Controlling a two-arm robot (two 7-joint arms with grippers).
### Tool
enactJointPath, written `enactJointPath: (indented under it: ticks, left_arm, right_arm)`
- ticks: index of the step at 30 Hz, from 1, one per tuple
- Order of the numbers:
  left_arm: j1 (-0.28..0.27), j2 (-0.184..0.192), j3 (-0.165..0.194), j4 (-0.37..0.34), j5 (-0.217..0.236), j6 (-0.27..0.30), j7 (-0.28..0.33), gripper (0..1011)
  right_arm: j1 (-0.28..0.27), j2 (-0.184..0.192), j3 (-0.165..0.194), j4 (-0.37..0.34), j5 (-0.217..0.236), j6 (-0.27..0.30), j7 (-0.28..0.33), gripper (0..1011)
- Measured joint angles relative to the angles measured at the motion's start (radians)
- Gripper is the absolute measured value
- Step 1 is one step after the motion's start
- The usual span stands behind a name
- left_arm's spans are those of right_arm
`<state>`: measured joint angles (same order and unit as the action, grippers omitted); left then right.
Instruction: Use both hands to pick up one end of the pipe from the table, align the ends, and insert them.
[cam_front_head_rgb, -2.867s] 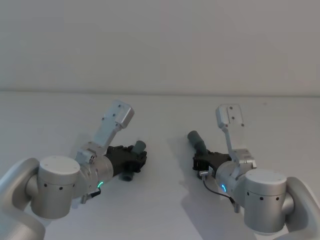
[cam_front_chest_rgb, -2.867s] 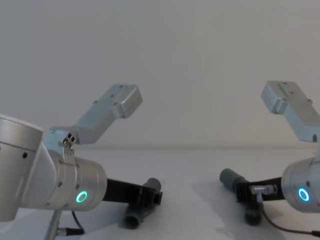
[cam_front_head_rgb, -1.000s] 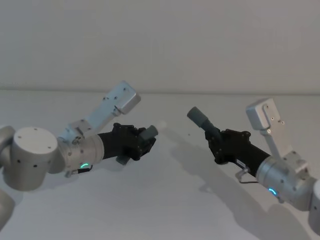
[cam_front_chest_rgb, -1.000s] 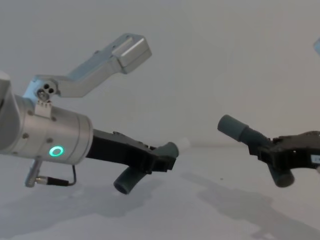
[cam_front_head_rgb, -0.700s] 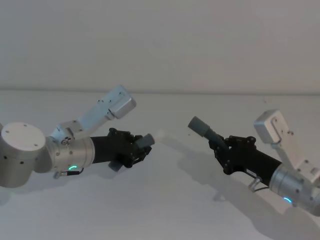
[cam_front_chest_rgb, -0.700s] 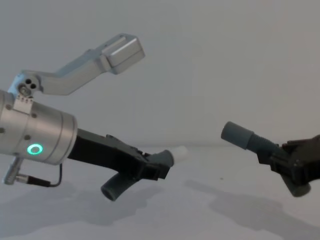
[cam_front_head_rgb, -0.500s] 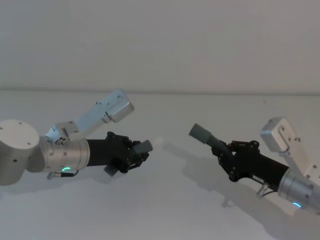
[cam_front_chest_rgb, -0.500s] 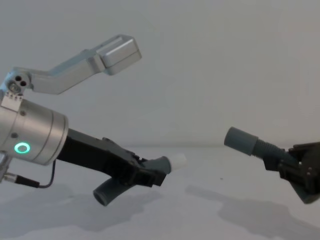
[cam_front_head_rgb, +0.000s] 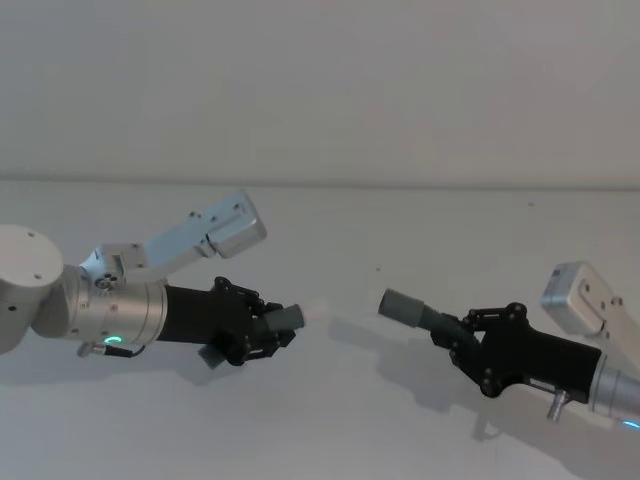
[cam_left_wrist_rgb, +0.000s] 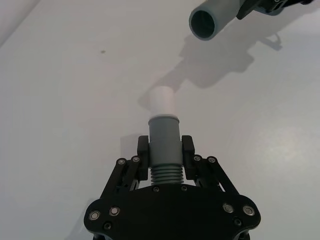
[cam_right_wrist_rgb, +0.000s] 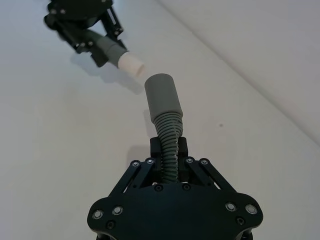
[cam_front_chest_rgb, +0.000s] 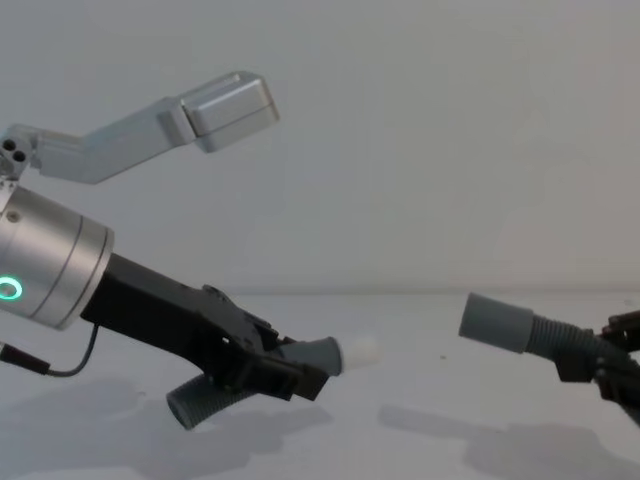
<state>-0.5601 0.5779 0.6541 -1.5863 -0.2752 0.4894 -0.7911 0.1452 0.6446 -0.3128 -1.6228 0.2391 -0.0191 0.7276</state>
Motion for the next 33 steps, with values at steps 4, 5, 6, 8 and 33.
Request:
enactJointPath:
  ticks: [4,5,6,8,33]
  left_arm:
    - [-0.016,0.01,0.016,0.006,-0.003,-0.014,-0.035,375]
    - [-0.018,0.011,0.018,0.007,-0.004,-0.016,-0.039,375]
    - [-0.023,0.013,0.023,0.01,-0.005,-0.021,-0.049,375]
    - [-0.028,0.014,0.028,0.013,-0.005,-0.027,-0.06,375]
    - [-0.102,0.016,0.094,0.067,-0.029,-0.045,-0.178,372]
  right_arm:
    - [0.007,0.023,-0.01,-0.008,-0.006,-0.005,0.025,145]
    - [0.009,0.03,-0.015,-0.011,-0.011,-0.007,0.032,145]
    - [0.011,0.034,-0.018,-0.013,-0.014,-0.009,0.035,145]
    - [0.013,0.041,-0.023,-0.016,-0.02,-0.012,0.039,145]
    - [0.033,0.041,-0.071,-0.028,-0.12,-0.051,-0.041,145]
